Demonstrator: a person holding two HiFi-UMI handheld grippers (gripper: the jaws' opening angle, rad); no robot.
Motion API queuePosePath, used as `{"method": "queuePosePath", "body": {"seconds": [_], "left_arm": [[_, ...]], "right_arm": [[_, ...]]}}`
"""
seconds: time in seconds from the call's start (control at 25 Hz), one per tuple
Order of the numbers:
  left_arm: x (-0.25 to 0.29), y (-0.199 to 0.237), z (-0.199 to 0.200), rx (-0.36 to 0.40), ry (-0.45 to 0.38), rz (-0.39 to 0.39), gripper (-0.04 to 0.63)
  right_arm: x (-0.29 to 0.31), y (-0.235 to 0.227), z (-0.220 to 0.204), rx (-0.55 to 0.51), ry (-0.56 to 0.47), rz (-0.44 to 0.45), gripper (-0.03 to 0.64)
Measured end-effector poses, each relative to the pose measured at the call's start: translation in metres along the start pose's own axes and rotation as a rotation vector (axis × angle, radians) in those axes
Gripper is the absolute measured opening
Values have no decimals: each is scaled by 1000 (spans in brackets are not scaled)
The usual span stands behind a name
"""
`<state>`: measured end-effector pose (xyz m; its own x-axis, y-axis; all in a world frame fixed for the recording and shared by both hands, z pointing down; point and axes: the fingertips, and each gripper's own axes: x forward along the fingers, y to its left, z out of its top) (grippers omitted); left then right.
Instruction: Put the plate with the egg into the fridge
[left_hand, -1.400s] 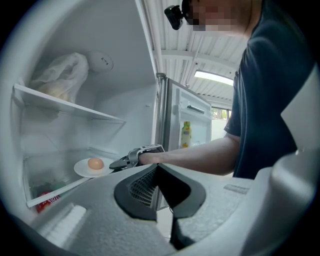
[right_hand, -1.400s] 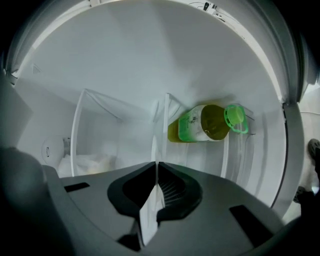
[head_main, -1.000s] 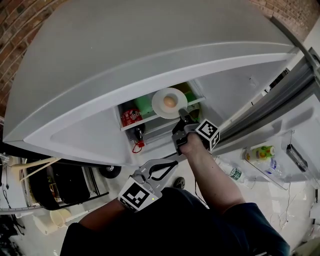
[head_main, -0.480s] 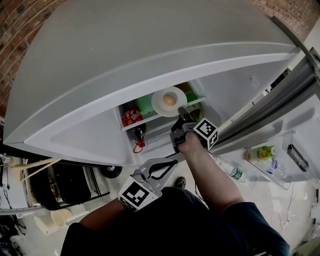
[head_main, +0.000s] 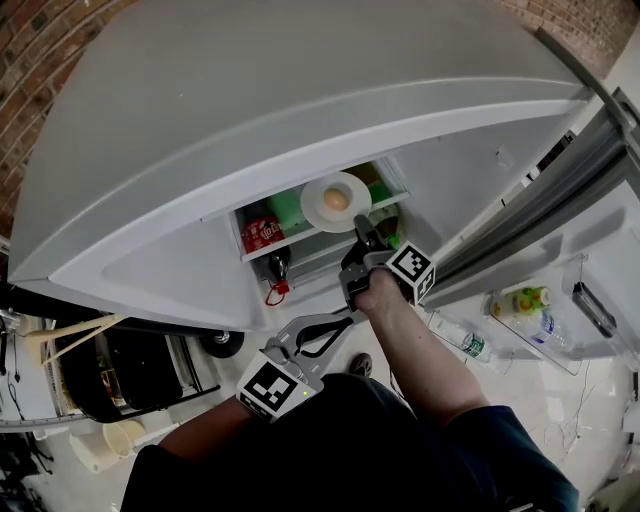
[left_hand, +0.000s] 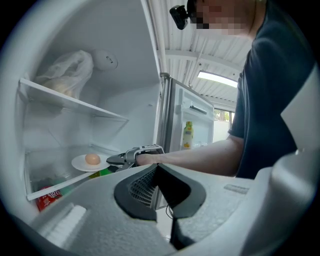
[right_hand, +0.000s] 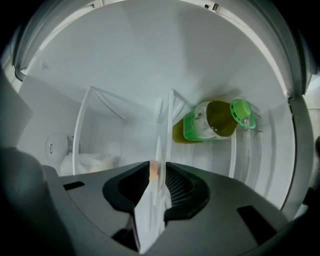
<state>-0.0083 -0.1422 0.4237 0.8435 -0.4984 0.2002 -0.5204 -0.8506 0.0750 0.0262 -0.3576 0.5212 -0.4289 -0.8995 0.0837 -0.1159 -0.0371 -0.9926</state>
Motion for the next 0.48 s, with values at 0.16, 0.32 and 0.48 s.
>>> {"method": "queuePosePath", "body": {"seconds": [0.16, 0.32, 0.48], "left_arm": [[0, -2, -2, -1, 7, -4, 5], [0, -4, -4, -6, 6, -5, 5], [-1, -6, -5, -9, 10, -5, 5]], "right_arm": [[-5, -2, -6, 2, 13, 7, 67], [-3, -3, -6, -9, 20, -3, 25], [2, -4, -6, -17, 22, -3, 25]]}}
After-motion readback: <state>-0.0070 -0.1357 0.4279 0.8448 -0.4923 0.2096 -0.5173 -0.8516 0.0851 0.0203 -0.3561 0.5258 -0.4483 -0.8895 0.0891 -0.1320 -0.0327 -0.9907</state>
